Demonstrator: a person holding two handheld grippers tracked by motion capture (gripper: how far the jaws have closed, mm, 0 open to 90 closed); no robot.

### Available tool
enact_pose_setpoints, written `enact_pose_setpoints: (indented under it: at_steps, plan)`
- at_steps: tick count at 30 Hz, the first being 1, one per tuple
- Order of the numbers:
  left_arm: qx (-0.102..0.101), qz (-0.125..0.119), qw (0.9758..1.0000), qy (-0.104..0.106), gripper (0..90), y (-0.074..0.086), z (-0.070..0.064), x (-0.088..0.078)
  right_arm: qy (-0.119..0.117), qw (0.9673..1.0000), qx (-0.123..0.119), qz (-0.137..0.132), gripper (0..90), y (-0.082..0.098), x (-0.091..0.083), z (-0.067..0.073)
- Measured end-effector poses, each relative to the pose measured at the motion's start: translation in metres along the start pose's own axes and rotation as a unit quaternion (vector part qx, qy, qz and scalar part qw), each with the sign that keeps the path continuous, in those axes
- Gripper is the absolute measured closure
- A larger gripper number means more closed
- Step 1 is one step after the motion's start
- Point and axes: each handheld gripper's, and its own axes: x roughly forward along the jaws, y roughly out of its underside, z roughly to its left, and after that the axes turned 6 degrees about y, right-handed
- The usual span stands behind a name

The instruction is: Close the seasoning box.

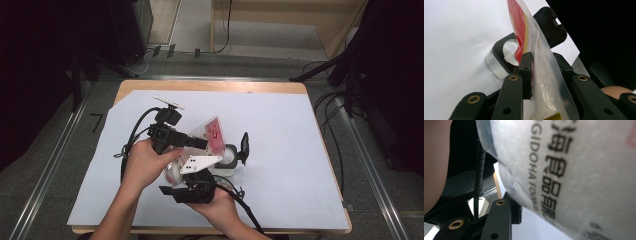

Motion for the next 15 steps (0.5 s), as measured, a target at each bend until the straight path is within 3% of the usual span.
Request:
enact_pose_setpoints:
  at_steps: [15]
  plan:
    - [-0.001, -0.004, 1.0, -0.006, 72.5, -0.0002, -0.002, 0.001, -0.003, 1.0, 0.004, 0.002, 61.7, -0.0007, -0.0007, -0.0004]
